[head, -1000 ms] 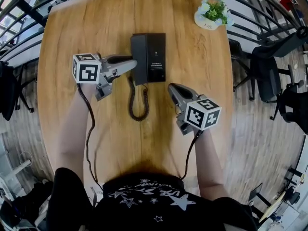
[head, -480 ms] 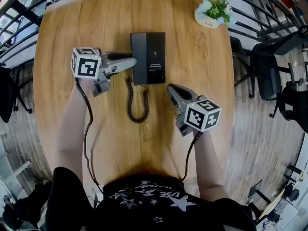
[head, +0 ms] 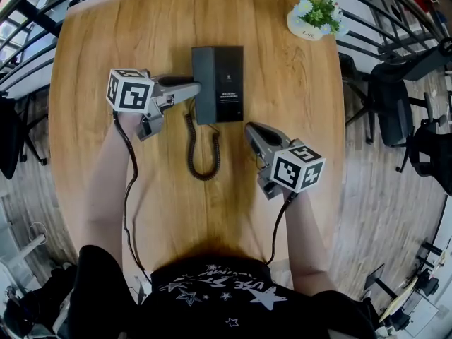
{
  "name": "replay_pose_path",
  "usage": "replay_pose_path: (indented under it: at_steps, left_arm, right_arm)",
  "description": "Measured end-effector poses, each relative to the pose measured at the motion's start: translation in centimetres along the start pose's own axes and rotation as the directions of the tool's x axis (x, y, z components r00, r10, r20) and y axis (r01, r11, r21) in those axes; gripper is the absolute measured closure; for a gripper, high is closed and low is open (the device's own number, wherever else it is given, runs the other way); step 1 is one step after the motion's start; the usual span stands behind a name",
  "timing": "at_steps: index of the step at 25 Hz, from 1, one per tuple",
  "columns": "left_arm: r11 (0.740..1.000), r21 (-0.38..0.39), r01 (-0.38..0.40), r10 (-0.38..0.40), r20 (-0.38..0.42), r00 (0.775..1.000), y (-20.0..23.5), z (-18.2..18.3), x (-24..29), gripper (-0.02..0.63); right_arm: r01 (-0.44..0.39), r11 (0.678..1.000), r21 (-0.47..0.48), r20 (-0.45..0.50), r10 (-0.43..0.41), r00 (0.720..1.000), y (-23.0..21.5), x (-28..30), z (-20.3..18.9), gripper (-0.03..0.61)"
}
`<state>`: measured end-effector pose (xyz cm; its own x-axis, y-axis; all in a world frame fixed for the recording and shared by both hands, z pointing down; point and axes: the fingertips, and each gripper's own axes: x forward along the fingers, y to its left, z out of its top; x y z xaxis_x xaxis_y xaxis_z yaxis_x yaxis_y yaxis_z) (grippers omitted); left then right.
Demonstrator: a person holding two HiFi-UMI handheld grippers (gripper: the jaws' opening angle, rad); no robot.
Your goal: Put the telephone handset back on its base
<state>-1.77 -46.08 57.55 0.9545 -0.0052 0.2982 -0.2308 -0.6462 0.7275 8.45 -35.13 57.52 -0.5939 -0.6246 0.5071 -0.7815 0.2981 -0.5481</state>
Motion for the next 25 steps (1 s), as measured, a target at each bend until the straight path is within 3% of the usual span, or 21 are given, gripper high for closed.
replay_pose_path:
  at_steps: [7, 13, 18, 25]
  left_arm:
    - [0.993, -0.005, -0.122, 0.122, 0.013, 0.992, 0.7, 0.1, -0.3, 0.482]
    - [0.983, -0.071, -0.169, 0.176, 0.104, 0.979, -0.3, 0.9, -1.6, 0.453]
    - [0.984, -0.061, -0.167, 0.177, 0.222, 0.959, -4.9, 1.9, -4.6, 0.453]
    - [0.972, 0.036, -0.234, 0.217, 0.261, 0.941, -12.5, 0.8, -8.6, 0.453]
  right_arm:
    - [-0.011, 1.000, 0.001, 0.005, 0.011, 1.000, 0.6, -0.1, 0.1, 0.578]
    - [-0.024, 1.000, -0.016, 0.026, 0.024, 0.999, 2.1, -1.1, 0.8, 0.578]
    - [-0.034, 0.998, -0.045, 0.068, 0.037, 0.997, 4.0, -3.3, 2.0, 0.578]
    - [-0.064, 0.990, -0.129, 0.139, 0.082, 0.987, 8.8, -7.3, 3.9, 0.578]
